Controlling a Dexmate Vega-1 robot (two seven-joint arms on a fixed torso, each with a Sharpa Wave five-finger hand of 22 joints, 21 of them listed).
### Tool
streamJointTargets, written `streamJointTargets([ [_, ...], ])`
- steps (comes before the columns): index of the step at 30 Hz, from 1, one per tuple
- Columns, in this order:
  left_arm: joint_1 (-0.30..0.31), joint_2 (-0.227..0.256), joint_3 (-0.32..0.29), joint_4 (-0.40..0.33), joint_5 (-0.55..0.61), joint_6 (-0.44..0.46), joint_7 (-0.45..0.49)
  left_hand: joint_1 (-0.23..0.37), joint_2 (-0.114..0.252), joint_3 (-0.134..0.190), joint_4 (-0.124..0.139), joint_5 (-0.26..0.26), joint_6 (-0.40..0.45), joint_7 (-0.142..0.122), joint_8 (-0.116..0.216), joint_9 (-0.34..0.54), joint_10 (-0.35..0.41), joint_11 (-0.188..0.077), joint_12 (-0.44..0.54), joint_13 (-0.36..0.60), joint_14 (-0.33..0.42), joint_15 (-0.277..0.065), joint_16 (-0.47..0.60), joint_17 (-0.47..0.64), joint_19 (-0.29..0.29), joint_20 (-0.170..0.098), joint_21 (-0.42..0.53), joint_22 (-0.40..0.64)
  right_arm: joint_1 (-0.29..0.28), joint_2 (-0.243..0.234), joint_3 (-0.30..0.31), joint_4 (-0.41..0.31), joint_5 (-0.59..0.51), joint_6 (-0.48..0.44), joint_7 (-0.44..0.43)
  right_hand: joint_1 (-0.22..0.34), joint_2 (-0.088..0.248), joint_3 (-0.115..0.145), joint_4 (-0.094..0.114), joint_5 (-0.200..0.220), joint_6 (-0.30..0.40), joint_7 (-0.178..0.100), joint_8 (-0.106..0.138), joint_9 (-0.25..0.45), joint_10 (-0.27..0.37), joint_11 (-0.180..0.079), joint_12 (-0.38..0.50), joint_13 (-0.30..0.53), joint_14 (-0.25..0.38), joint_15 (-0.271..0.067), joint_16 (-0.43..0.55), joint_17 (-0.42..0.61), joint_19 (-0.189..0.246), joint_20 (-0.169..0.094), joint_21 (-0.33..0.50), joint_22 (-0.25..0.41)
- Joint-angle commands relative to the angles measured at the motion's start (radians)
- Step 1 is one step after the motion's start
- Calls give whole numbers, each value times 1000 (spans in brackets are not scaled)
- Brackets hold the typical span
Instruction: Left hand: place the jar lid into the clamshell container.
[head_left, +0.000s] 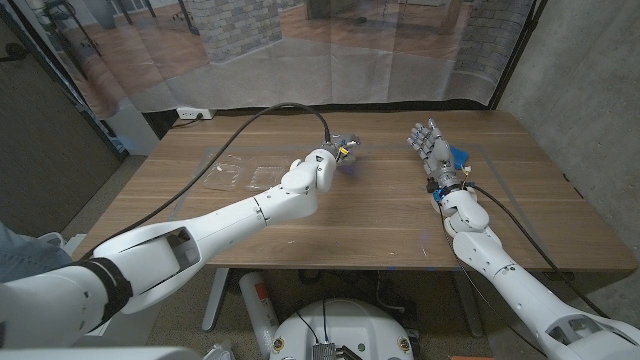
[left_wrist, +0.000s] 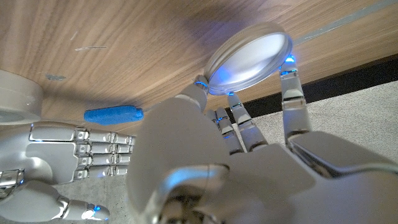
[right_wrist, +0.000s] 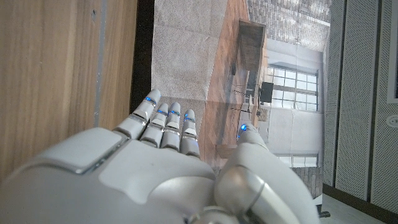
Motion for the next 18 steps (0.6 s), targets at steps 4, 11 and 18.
streamJointTargets([
  [4,30,26,-21,-63,23,9,8,-2,-4,4,2,3,8,1,-2,5,10,-4,-2,3,2,-21,-8,4,132,-145,-1,3,-13,-10,4,-25,1,-5,-7,2,10,3,-5,-1,7,2,-1,2,8,1,-4,5,10,0,-3,6,9,-3,-6,6],
  [11,51,50,-44,-106,26,14,5,-4,-3,5,3,3,9,2,-3,5,11,-5,-3,3,4,-21,-9,6,129,-144,-3,4,-18,-12,3,-33,-3,-6,-12,1,10,3,-5,-1,7,2,-1,2,7,0,-4,5,11,-1,-3,6,11,-3,-8,6],
  [18,68,67,-64,-132,25,10,5,-6,-3,5,4,3,10,-1,-4,5,12,-9,-4,3,5,-22,-11,7,127,-144,-4,4,-18,-10,1,-34,-4,-5,-14,1,11,3,-6,-1,7,2,-1,2,7,1,-4,5,12,0,-3,6,12,-3,-10,6],
])
